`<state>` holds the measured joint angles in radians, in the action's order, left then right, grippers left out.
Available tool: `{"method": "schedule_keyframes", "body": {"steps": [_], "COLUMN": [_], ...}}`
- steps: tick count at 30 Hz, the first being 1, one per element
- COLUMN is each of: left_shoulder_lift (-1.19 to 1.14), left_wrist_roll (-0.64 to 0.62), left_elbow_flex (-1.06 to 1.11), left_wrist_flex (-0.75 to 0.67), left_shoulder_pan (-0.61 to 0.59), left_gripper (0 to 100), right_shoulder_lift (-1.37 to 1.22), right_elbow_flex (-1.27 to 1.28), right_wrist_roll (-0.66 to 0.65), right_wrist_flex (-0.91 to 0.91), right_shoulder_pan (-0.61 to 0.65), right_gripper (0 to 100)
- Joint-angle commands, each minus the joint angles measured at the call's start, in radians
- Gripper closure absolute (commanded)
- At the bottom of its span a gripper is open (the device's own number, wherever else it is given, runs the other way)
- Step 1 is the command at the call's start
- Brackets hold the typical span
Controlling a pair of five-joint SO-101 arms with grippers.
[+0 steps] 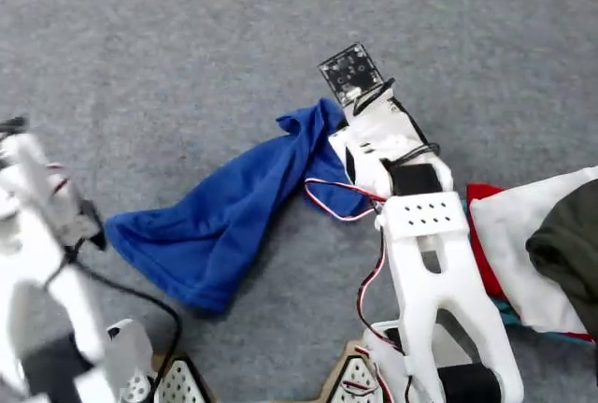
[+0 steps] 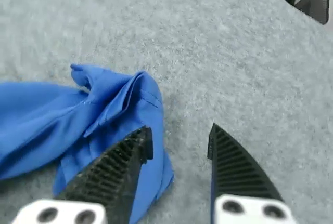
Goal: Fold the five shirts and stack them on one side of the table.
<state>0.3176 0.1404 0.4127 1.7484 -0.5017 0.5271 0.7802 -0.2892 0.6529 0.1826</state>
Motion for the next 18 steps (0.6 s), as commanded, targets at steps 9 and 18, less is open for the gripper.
{"method": "schedule_keyframes", "body": {"steps": [9, 18], "left_shoulder_lift": [-0.209, -0.206], "left_wrist_roll": [-0.089, 0.031], "left_elbow_flex": [0.031, 0.097], "left_wrist_flex": [0.009, -0.008], "left_shoulder_pan": [0.577, 0.773], "left_gripper": [86, 86], "right_shoulder_lift": [0.041, 0.042], "right_elbow_flex": [-0.062, -0.125], "right_wrist_roll": [-0.025, -0.025], "right_wrist_flex": [0.017, 0.021], "right_shoulder_pan": [-0.03, -0.189], "right_gripper": [81.0, 81.0]}}
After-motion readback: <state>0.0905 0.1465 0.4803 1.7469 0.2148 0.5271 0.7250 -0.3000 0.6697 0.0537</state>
